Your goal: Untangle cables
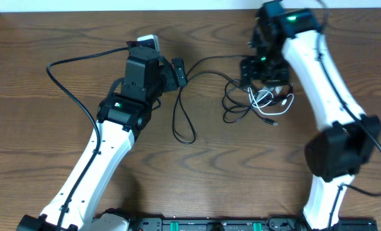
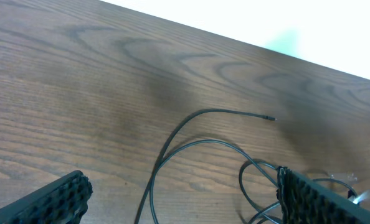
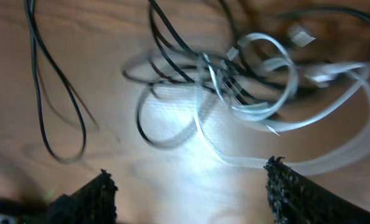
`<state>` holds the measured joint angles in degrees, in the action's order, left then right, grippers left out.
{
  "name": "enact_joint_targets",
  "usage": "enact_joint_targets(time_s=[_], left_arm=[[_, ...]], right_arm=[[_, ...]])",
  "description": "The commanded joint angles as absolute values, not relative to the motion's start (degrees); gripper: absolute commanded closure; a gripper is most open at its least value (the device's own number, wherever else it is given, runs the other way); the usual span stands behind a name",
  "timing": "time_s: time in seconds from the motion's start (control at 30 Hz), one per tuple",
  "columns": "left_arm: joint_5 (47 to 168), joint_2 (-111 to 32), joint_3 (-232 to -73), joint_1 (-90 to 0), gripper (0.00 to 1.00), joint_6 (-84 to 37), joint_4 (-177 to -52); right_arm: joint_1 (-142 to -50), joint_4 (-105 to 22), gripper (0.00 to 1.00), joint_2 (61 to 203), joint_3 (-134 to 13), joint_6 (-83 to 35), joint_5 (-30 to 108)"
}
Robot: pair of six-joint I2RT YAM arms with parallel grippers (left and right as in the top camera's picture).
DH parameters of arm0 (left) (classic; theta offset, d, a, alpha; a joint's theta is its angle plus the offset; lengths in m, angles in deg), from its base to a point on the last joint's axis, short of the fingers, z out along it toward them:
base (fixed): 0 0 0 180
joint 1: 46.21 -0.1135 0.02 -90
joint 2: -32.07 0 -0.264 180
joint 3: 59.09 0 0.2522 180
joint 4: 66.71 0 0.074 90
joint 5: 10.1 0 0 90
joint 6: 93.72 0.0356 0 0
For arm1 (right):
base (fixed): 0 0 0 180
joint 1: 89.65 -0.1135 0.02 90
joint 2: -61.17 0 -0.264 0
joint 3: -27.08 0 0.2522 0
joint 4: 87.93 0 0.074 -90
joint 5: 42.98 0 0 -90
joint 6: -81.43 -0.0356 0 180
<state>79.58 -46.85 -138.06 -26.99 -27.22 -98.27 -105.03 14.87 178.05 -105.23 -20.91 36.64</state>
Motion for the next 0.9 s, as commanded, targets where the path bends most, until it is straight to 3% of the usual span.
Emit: enact_joint_targets(time_s=[0.0,0.2,0.57,0.87], left_arm=[[79.28,-46.37,-139.16,-27.27,0.03,-26.24,-98.42],[79.3,-46.39,-139.13,-27.27,0.03,-26.24,-98.44],[79.28,-46.39,-139.09,-27.3,0.03,-26.24,-99.38],[79.26,-46.39,-139.09,-27.3,0.03,-26.24,-99.45]], right_arm=[[-103.94,18.39,0.23,175.21,-106.54,-17.18,38.59],[-105.29,22.1,0.21,175.34,-103.98,-14.01,40.43],[-113.36,20.68,0.29,175.34,-92.66,-10.2,41.54],[-112.24,7.22,0.35,175.34,-78.12,-20.69,42.76]])
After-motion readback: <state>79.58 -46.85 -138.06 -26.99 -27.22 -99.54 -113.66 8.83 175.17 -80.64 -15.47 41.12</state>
